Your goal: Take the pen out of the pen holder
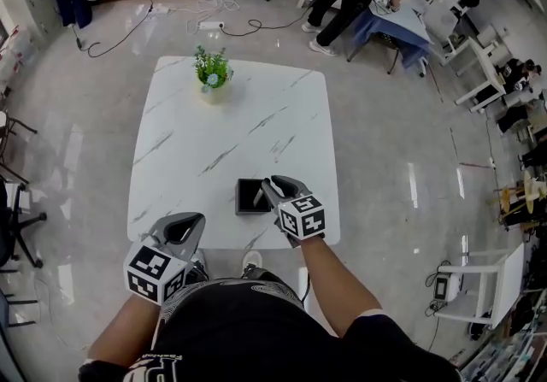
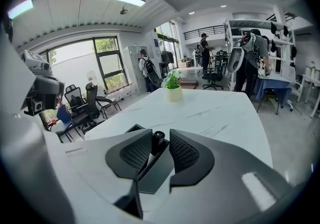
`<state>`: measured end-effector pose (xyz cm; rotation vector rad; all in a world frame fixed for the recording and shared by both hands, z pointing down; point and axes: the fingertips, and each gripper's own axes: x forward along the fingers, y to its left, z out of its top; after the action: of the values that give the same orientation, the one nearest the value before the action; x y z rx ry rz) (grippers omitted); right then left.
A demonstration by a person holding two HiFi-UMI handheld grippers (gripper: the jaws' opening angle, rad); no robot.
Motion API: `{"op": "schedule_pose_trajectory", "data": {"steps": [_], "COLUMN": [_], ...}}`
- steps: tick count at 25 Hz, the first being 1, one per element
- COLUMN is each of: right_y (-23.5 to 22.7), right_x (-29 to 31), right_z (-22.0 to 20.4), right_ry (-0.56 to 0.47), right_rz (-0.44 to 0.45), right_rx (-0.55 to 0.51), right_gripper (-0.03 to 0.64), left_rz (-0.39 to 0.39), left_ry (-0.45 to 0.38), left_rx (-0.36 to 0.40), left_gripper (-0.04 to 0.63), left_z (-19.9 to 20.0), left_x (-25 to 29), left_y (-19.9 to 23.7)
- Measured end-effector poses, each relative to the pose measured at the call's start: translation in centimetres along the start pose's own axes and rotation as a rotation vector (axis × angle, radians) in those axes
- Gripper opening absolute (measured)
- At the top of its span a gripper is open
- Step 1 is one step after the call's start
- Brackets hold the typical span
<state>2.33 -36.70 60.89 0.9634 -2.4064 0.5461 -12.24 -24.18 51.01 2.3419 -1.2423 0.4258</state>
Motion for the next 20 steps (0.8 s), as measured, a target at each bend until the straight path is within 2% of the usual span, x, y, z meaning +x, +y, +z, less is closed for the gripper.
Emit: {"op": "schedule_pose_trajectory", "data": {"steps": [7, 14, 20], "right_y": [0.5, 0.7, 2.5], "right_x": [0.7, 1.0, 0.8], "right_z": [0.0, -0.2, -0.2], "right_ry": [0.02, 0.04, 0.041], "right_rz": [0.009, -0.056, -0.03], "right_rx": [-0.034, -0.145, -0.182], "right_gripper": [0.086, 0.086, 0.081], "left_rz": [0.016, 0.028, 0.027], "left_ry": [-0.003, -0.001, -0.005], "left_rx": [-0.014, -0.026, -0.024], "left_gripper": [0.057, 0.057, 0.057], "left_z": [0.1, -0.3, -0.1], "left_x": [-0.4, -0.5, -0.7], "left_y": [0.1, 0.4, 0.3]}}
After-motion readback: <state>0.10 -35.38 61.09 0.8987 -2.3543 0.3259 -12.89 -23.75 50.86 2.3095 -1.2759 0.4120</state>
